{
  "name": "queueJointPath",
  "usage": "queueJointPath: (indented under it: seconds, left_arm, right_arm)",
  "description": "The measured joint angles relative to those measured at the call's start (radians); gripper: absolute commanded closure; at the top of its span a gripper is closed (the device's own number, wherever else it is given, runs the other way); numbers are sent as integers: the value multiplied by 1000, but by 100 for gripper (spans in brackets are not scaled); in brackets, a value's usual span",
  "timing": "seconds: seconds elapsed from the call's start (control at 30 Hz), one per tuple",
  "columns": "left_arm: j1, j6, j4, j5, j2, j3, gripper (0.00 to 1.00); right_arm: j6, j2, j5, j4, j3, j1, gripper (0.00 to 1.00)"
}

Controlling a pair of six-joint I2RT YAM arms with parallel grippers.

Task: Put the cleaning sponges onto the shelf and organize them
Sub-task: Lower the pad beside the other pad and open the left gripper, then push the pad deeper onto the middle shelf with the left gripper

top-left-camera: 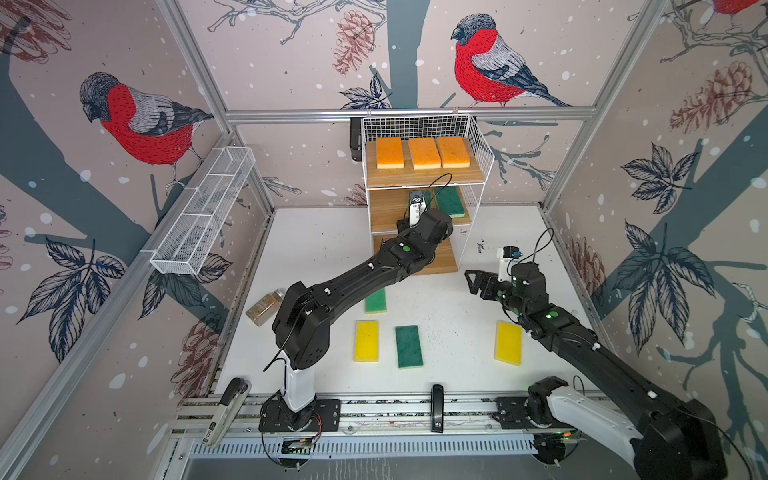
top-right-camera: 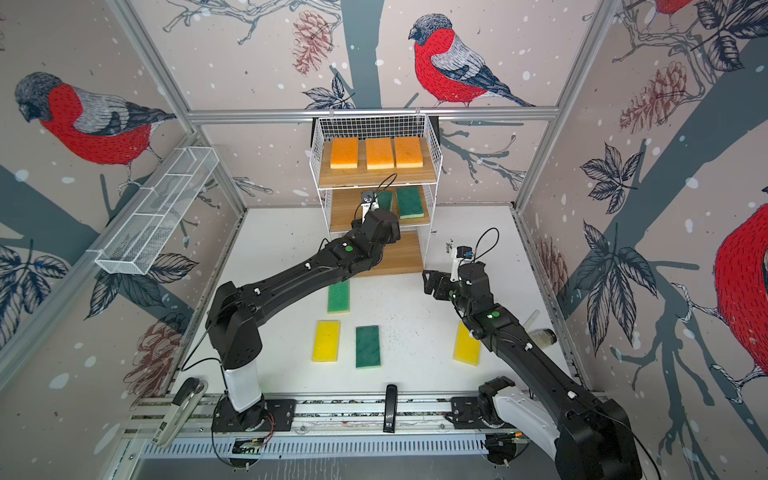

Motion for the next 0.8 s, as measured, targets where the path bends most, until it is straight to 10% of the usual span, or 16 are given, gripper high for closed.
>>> queueJointPath:
  seconds: [0.8]
  left_arm:
    - [10,21,64,103,-189,-180,21]
  right_arm:
    - [7,-33,-5,-17,3,3,10]
